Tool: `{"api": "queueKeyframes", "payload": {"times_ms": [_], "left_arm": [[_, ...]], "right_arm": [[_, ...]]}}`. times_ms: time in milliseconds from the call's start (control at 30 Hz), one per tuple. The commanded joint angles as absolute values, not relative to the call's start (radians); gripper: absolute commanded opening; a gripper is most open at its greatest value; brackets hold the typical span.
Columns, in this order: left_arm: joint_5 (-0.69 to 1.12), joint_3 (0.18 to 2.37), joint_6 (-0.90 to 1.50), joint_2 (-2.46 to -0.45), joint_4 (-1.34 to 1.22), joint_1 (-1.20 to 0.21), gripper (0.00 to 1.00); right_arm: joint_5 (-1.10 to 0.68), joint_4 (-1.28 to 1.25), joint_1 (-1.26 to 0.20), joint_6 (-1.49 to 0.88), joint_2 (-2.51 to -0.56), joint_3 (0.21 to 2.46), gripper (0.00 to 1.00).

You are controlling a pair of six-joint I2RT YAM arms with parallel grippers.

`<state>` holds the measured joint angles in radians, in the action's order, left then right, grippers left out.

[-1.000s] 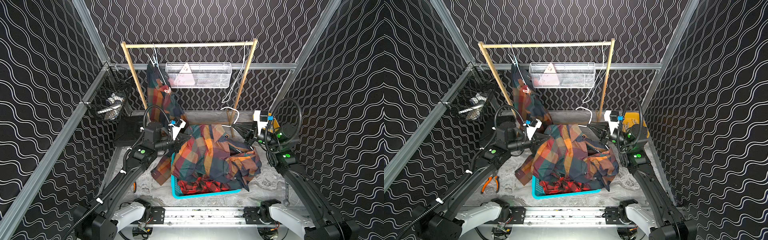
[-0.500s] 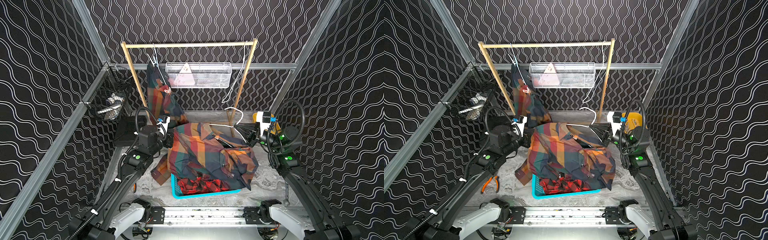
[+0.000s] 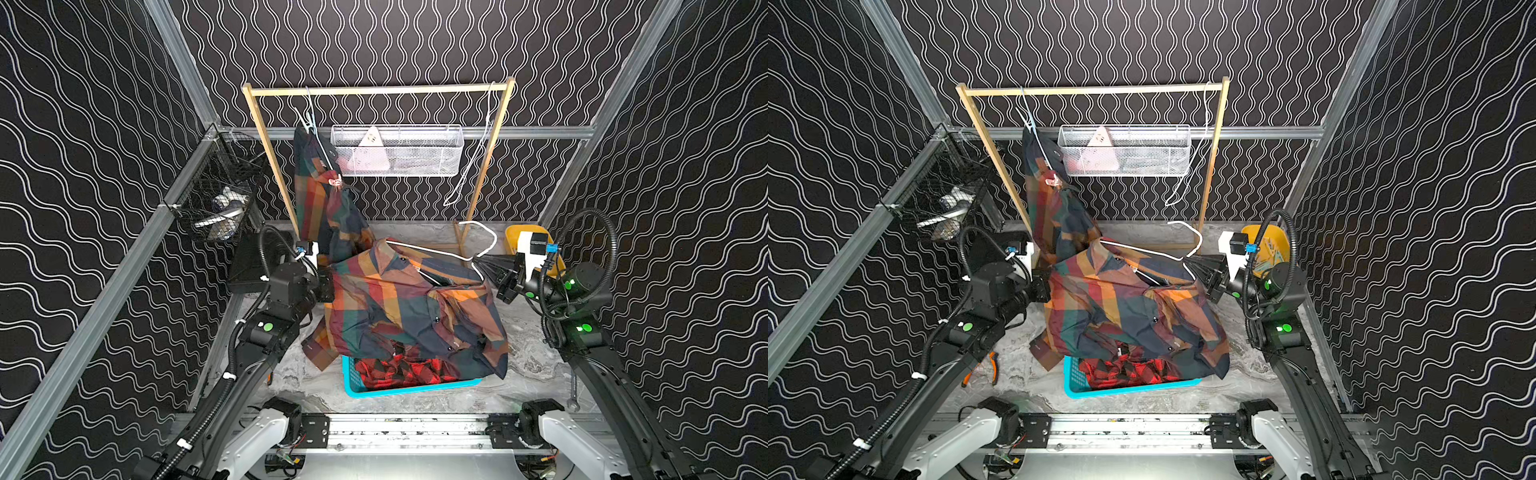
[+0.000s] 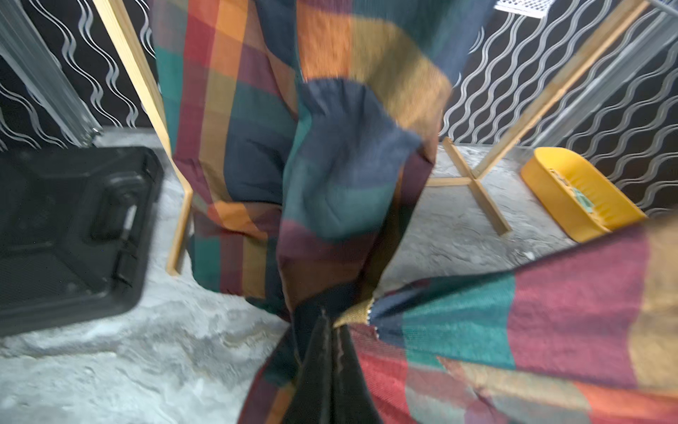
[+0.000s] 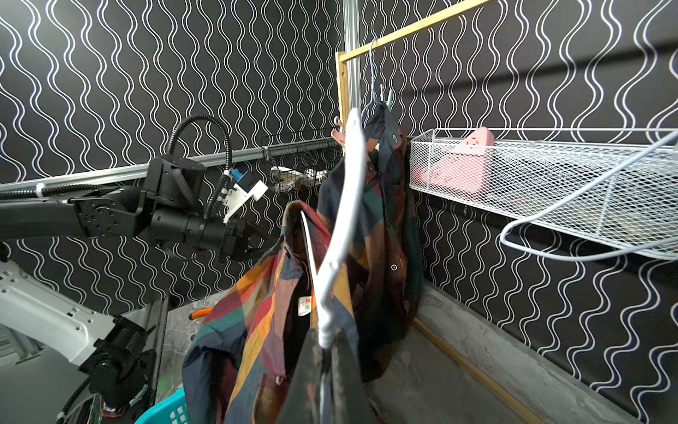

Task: Remove the clothespins securing long-sleeve shirts to the hanger
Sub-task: Remove the long-sleeve shirt from the hanger.

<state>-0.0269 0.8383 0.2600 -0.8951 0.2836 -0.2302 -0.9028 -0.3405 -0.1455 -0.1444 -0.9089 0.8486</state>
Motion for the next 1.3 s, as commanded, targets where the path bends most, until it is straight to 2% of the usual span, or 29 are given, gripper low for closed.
{"api": "queueKeyframes", "payload": {"times_ms": [0,267,467,500,567,600,667,733,900,1067,1267], "left_arm": [[0.012,0.799,0.318,-0.876,0.341,-0.226,0.00],[-0.067,0.749,0.319,-0.798,0.392,-0.226,0.00],[0.116,0.760,0.281,-0.825,0.319,-0.226,0.00],[0.154,0.765,0.272,-0.821,0.298,-0.227,0.09],[0.239,0.792,0.232,-0.819,0.266,-0.227,0.51],[0.268,0.810,0.214,-0.823,0.265,-0.227,0.63],[0.336,0.872,0.171,-0.831,0.255,-0.226,0.81],[0.393,0.922,0.138,-0.841,0.234,-0.226,0.88],[0.603,1.029,0.077,-0.925,0.148,-0.225,0.89],[0.826,1.105,0.063,-1.060,0.092,-0.225,0.83],[0.953,1.146,0.034,-1.117,0.093,-0.225,0.76]], "right_arm": [[-0.899,-0.421,-0.142,-0.171,-0.924,0.867,0.00],[-0.848,-0.334,-0.130,-0.111,-0.885,0.880,0.00],[-0.909,-0.369,-0.130,-0.125,-0.918,0.900,0.00],[-0.927,-0.374,-0.130,-0.124,-0.928,0.906,0.00],[-0.981,-0.387,-0.133,-0.118,-0.955,0.918,0.00],[-0.998,-0.398,-0.133,-0.123,-0.967,0.921,0.00],[-1.018,-0.428,-0.133,-0.133,-0.986,0.917,0.00],[-1.050,-0.429,-0.133,-0.125,-1.003,0.922,0.00],[-1.146,-0.454,-0.133,-0.145,-1.034,0.935,0.00],[-1.179,-0.427,-0.146,-0.123,-1.034,0.952,0.00],[-1.204,-0.418,-0.167,-0.115,-1.034,0.961,0.00]]}}
